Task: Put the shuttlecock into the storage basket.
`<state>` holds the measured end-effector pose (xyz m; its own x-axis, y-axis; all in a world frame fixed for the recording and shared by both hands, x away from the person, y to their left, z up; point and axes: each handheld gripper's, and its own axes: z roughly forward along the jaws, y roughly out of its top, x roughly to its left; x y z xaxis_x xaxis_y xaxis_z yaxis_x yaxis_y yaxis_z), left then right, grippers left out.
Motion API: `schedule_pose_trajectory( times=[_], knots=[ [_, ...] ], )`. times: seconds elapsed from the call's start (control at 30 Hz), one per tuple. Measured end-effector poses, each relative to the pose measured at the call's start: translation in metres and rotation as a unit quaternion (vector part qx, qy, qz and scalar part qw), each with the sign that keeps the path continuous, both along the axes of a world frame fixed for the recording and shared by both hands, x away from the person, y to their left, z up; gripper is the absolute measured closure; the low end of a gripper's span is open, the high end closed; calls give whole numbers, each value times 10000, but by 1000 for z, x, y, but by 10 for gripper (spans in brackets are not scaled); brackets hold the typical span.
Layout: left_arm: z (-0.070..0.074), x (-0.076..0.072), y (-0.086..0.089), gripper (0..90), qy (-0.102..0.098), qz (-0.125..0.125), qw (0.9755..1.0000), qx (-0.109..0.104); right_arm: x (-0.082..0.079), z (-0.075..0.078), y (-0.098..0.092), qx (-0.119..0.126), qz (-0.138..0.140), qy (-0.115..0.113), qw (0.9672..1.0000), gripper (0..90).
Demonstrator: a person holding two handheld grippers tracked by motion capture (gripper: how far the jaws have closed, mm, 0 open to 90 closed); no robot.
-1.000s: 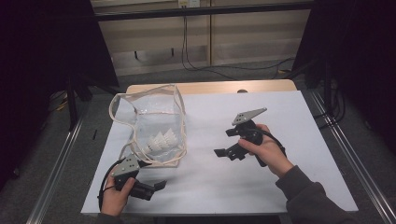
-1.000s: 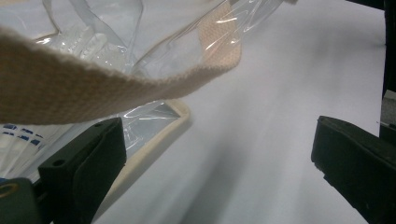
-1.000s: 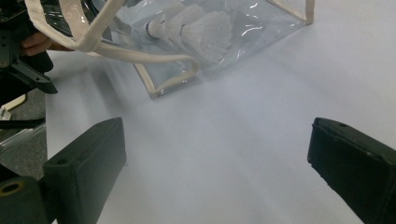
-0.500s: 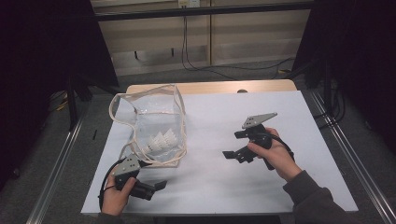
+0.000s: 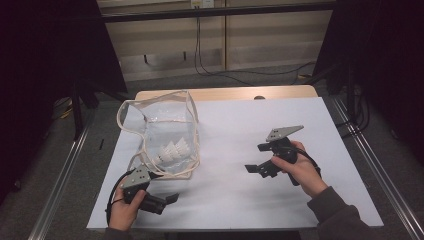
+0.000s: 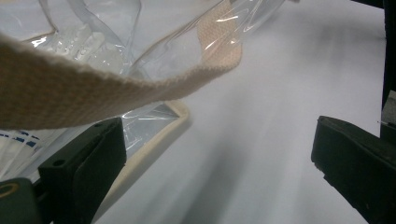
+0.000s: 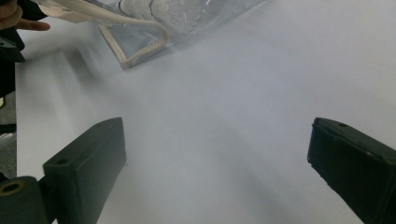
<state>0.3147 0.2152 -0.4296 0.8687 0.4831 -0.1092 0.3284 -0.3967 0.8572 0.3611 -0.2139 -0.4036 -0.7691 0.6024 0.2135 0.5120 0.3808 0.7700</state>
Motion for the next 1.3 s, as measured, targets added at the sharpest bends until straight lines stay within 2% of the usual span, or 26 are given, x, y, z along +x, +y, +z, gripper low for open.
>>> schedule_pose_trajectory(
  times=[0.53, 1.3],
  knots=[
    [-1, 0, -1, 32, 2, 11, 10000, -17, -9, -12, -19, -74, -171, -2, 9998, 37],
    [0, 0, -1, 32, -4, 18, 10000, -14, -23, -20, -49, -7, -438, -67, 9990, 39]
  ],
)
